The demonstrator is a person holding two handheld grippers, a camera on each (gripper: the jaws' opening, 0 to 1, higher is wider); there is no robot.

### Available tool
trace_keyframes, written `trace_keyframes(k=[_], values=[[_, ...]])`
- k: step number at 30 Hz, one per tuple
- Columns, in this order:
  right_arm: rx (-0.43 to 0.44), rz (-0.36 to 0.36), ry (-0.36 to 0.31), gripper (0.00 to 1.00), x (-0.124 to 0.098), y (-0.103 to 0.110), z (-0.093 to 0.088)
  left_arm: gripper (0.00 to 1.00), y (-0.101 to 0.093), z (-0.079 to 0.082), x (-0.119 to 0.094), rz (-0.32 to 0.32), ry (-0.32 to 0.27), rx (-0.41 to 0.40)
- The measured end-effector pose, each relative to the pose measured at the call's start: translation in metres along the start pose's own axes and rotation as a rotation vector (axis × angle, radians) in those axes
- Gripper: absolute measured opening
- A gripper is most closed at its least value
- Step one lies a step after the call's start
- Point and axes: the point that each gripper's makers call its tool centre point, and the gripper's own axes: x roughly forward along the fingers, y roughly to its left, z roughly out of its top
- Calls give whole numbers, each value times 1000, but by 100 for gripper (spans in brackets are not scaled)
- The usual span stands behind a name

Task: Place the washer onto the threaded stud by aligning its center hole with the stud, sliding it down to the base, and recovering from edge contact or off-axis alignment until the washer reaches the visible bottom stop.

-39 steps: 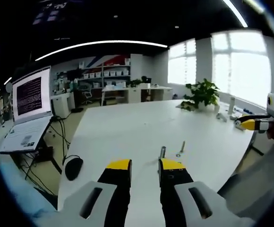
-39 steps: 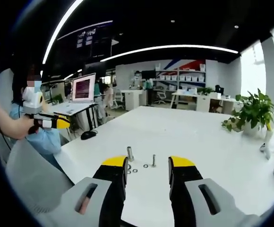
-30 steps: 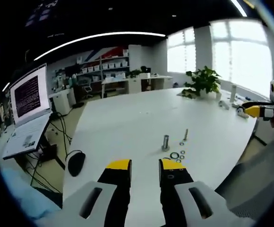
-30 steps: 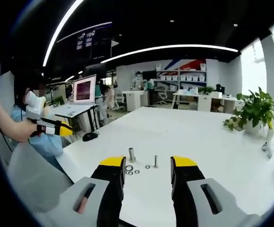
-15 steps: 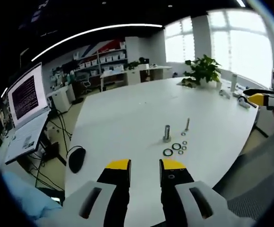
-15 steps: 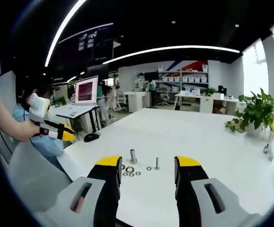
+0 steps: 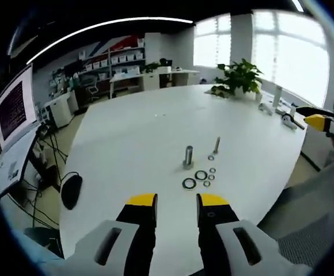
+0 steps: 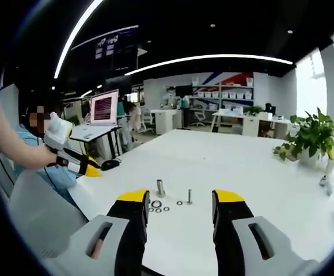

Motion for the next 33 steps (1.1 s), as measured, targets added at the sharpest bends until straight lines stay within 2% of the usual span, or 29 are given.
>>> trace_keyframes(k=[2,6,7,10,13,21,25,28,30,33], values=[[1,2,-3,47,-1,0,0,26,-6,3,11,-17,15,38],[12,8,-19,46,-2,0,4,30,-17,2,40,-64,65,41],[14,6,-42,45,-3,-1,8,30,-20,4,48,-73,66,37],[14,18,-30,46,-2,1,5,25,-24,2,63,-92,108,66],[12,24,-37,46,-2,3,7,26,-24,2,76,-101,133,73],[12,23,-28,46,-2,2,5,29,-14,-11,96,-105,226,96],[13,20,-23,46,-2,1,4,29,-13,-22,105,-121,291,99],[16,21,-21,46,-1,1,4,30,-13,-29,113,-134,338,127],[12,21,-23,46,-1,1,4,35,-14,-30,119,-137,354,138],[16,20,-22,45,-1,0,4,33,-15,-34,127,-154,393,167]])
